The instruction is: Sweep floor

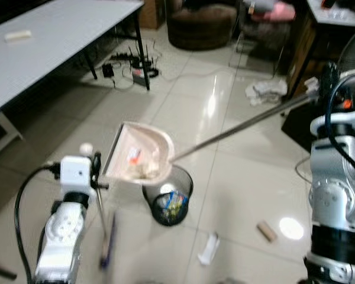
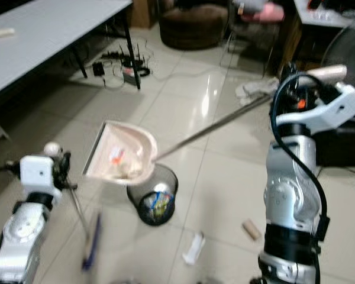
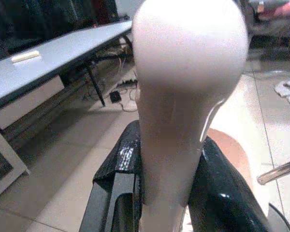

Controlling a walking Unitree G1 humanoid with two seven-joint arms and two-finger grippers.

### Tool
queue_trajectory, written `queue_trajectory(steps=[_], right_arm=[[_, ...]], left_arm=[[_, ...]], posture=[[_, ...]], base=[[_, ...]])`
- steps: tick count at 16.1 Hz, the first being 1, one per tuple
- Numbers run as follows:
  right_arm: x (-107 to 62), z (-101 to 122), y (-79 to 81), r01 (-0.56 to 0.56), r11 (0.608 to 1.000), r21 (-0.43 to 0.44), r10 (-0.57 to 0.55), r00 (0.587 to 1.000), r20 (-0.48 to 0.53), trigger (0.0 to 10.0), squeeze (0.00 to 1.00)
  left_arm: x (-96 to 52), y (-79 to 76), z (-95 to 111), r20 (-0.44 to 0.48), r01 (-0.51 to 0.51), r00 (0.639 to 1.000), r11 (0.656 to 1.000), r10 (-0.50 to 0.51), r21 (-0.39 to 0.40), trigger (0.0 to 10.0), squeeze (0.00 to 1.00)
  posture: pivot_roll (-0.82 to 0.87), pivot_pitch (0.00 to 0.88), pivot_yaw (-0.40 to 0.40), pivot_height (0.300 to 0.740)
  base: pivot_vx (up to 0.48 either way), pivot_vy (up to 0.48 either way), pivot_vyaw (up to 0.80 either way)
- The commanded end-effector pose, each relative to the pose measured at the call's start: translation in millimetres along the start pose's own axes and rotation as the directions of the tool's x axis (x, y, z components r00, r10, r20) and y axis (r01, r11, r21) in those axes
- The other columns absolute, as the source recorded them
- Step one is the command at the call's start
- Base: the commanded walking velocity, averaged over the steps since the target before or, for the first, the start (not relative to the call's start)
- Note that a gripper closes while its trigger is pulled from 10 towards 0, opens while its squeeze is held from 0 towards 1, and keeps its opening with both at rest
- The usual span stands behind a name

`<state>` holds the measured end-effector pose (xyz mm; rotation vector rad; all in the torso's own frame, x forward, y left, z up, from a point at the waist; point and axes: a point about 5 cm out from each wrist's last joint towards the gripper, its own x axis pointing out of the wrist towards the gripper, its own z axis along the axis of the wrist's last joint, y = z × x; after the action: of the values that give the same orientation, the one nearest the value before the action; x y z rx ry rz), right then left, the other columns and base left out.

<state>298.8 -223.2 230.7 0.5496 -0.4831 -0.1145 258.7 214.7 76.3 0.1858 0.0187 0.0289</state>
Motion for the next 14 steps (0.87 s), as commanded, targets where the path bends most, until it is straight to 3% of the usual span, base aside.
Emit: queue_trajectory(steps=[1, 4, 9, 12, 13, 14], right_arm=[[1.9, 12.2, -0.1, 0.001, 1.000, -0.003, -0.001, 0.998, 0.062, 10.0, 0.00], [4.5, 15.0, -2.1, 0.012, 1.000, -0.017, -0.010, 0.996, 0.089, 10.0, 0.00], [10.8, 11.6, -8.7, 0.013, 0.997, -0.082, -0.001, 0.991, 0.137, 10.0, 0.00], [25.4, 5.3, 8.6, -0.077, 0.978, -0.193, 0.104, 0.985, 0.137, 10.0, 0.00], [25.4, 5.3, 8.6, -0.077, 0.978, -0.193, 0.104, 0.985, 0.137, 10.0, 0.00], [31.0, -1.7, 27.3, -0.192, 0.936, -0.294, 0.231, 0.968, 0.102, 10.0, 0.00]], left_arm=[[4.9, 0.3, 8.8, 0.041, 0.005, 0.999, 1.000, -0.005, 0.001, 10.0, 0.00], [13.1, -1.5, 16.5, 0.065, 0.013, 0.998, 1.000, -0.012, -0.007, 10.0, 0.00], [14.2, -5.8, 18.5, 0.075, 0.041, 0.996, 0.999, -0.042, 0.013, 10.0, 0.00], [15.1, -10.5, 19.5, 0.076, 0.045, 0.996, 0.999, -0.045, -0.001, 10.0, 0.00], [15.1, -10.5, 19.5, 0.076, 0.045, 0.996, 0.999, -0.045, -0.001, 10.0, 0.00], [16.2, -14.1, 20.7, 0.078, 0.058, 0.995, 0.998, -0.058, 0.002, 10.0, 0.00]], posture=[[0.02, 0.021, 0.072, 0.740], [0.02, 0.025, 0.079, 0.740], [0.02, 0.014, 0.082, 0.740], [0.02, 0.030, 0.076, 0.740], [0.02, 0.030, 0.076, 0.740], [0.02, 0.036, 0.078, 0.740]], base=[[0.000, 0.000, 0.00], [0.000, 0.000, 0.00], [0.000, 0.000, 0.00], [0.000, 0.000, 0.00], [0.000, 0.000, 0.00], [0.000, 0.000, 0.00]])
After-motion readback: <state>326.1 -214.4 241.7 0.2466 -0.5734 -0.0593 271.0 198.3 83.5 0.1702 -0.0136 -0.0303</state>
